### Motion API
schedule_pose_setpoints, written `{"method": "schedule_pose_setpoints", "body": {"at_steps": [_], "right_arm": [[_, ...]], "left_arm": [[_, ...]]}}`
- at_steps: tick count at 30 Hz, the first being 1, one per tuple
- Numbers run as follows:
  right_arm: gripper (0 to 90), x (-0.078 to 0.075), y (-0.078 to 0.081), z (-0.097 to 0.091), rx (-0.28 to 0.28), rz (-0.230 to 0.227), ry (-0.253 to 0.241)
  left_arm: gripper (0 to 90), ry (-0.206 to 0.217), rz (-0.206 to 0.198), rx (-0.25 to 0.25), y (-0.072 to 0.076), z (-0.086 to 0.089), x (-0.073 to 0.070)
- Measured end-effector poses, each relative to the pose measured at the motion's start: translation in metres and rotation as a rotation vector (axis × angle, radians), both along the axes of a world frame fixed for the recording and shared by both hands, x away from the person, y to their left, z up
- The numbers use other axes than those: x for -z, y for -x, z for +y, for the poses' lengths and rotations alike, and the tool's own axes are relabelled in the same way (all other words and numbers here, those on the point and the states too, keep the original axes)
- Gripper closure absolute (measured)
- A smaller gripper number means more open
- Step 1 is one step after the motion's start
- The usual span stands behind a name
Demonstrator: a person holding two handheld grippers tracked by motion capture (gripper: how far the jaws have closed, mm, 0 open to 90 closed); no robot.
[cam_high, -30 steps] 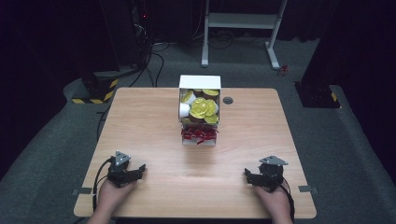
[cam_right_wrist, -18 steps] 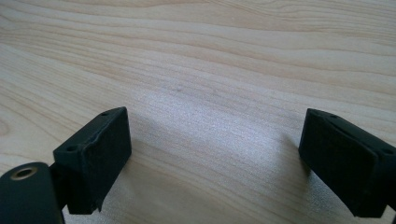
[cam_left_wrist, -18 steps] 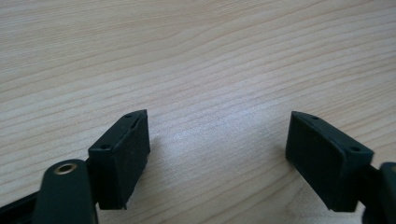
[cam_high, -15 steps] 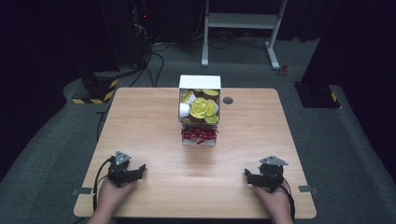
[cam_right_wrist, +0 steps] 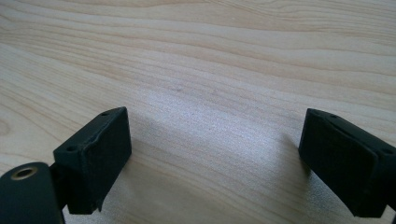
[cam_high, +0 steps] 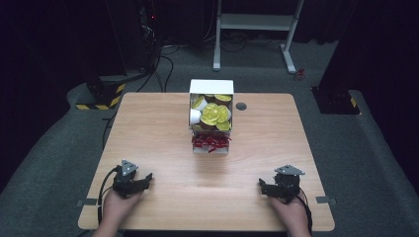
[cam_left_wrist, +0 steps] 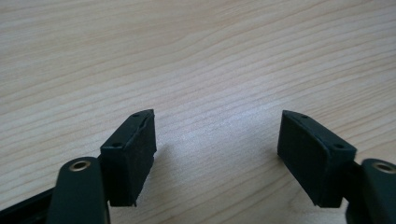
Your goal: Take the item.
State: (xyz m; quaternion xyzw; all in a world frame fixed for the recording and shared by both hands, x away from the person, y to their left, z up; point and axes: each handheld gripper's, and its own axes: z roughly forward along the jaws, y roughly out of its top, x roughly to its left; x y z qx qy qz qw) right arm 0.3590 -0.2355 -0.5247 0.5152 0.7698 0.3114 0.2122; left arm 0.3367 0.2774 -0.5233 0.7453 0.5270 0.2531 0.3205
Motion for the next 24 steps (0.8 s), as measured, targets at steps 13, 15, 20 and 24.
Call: {"method": "schedule_pose_setpoints", "body": {"at_steps": [13, 15, 20, 24], "right_arm": [[9.2, 0.000, 0.000, 0.000, -0.001, 0.000, 0.000], [9.2, 0.000, 0.000, 0.000, -0.001, 0.000, 0.000], [9.2, 0.000, 0.000, 0.000, -0.001, 0.000, 0.000], [9.3, 0.000, 0.000, 0.000, -0.004, 0.002, 0.002]], "left_arm": [[32.5, 0.062, -0.097, 0.062, 0.011, -0.005, -0.017], [33.1, 0.089, -0.120, 0.069, 0.014, -0.006, -0.021], [33.3, 0.097, -0.148, 0.072, 0.018, -0.008, -0.030], [33.3, 0.095, -0.153, 0.079, 0.019, -0.013, -0.040]]}}
